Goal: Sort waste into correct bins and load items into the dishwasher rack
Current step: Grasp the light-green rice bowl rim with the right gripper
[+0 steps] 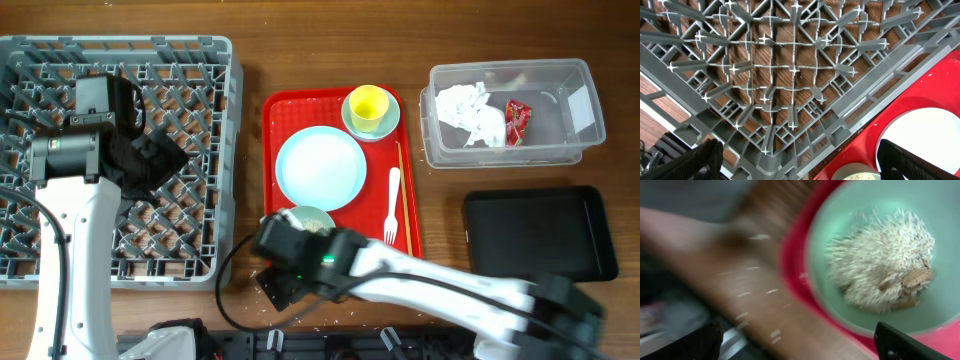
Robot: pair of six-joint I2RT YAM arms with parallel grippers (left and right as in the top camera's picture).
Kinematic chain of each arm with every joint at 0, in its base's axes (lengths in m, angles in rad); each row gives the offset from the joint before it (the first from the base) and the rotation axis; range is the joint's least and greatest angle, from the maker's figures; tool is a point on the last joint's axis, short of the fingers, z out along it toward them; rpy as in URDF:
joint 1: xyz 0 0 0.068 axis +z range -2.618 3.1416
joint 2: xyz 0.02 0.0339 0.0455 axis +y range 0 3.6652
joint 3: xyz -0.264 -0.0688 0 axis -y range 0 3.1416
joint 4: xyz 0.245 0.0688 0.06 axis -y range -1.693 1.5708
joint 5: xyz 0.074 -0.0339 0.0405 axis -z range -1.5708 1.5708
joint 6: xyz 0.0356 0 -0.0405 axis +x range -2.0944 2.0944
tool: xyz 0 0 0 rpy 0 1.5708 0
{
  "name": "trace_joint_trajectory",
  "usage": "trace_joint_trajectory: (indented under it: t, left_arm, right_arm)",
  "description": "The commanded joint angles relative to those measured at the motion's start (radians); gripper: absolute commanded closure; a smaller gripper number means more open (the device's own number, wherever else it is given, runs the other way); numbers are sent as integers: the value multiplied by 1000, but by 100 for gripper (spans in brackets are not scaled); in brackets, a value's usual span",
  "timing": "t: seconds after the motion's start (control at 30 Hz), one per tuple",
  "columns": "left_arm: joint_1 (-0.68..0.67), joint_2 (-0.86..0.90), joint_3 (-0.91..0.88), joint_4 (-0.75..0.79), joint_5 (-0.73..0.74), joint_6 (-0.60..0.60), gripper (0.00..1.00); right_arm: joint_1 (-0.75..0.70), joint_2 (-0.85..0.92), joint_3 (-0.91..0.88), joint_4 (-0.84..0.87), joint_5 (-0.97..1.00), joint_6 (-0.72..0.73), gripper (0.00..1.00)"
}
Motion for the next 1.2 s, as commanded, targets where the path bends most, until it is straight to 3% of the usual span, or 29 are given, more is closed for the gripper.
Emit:
trace_joint_trajectory:
  t: [0.0,0.13,0.2,0.23,0.47,0.6,0.67,0.9,1.07,1.17]
  left_arm:
    - [5,-12,12,2,-9,1,0]
    - [5,-12,12,2,-9,1,0]
    - [5,-12,12,2,-9,1,0]
    - [5,-12,12,2,-9,1,0]
    - [5,-12,12,2,-9,1,0]
    - [5,-12,12,2,-9,1,0]
    - [5,-12,12,2,-9,0,0]
    - [5,-12,12,2,-9,1,0]
    - [5,-12,12,2,-9,1,0]
    - [5,-12,12,2,-9,1,0]
  right_arm:
    - [1,121,24,16,178,21,11]
    - [3,130,26,109,178,-65,15]
    - [9,130,26,154,178,-84,20]
    - [13,130,26,181,178,-86,28]
    - [19,200,25,190,170,-71,46]
    - [46,220,27,168,179,-29,51]
    - [47,220,38,156,182,-29,65]
    - [47,220,99,48,256,-25,96]
    - [44,220,108,13,272,63,95]
    - [24,219,165,-117,378,170,96]
